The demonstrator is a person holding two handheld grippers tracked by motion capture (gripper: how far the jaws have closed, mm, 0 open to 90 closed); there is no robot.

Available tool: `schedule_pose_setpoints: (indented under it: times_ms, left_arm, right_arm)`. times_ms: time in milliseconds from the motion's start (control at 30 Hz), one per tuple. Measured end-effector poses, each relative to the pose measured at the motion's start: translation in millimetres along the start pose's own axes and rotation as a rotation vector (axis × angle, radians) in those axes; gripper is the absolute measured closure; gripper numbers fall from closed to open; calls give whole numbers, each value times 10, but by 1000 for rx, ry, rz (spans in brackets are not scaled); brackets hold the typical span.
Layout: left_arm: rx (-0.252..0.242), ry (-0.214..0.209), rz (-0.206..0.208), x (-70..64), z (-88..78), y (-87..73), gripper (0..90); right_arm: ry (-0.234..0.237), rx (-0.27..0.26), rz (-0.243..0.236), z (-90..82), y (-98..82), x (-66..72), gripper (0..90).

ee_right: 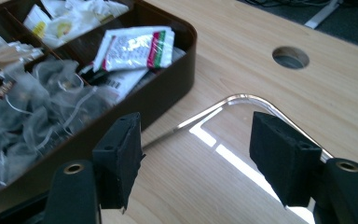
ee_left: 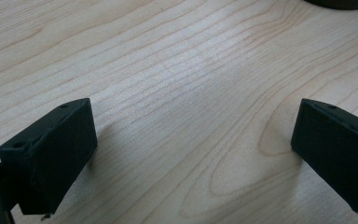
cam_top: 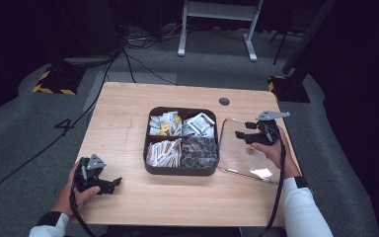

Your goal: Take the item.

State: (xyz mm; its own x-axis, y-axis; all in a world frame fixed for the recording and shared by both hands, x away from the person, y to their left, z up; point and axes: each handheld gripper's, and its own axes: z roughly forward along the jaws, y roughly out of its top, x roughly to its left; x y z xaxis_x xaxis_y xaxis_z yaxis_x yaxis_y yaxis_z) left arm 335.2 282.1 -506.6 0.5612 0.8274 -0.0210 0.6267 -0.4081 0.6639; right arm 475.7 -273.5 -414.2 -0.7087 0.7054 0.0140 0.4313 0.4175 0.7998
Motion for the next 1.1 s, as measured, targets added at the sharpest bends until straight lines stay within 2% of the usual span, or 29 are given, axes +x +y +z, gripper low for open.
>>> schedule_pose_setpoints:
  times_ms: [200,400,500,733,900,967,1000,1033,1100]
  left_arm:
    - [0,0,3,2,0,1,4]
    - [0,0,3,2,0,1,4]
    - [-1,-1,0,0,1,0,4]
    - [0,0,4,2,0,1,4]
    - [0,0,4,3,0,1,4]
    - [0,0,4,2,0,1,4]
    - [-1,0,3,2,1,1,4]
    - [-1,0,3,2,1,1,4]
    - [-1,-1,2,2,1,1,4]
  right_arm:
    - [16,8,-54,91,212,118,364]
    - [33,21,-84,211,338,220,363]
    - [51,27,-84,301,405,263,363]
    - [62,55,-110,541,556,368,365]
    - [86,95,-110,823,653,412,370]
    - [84,106,-107,875,667,419,369]
    - [88,120,-104,973,694,431,369]
    - [88,120,-104,973,694,431,369]
    - [71,150,-112,1106,726,451,347]
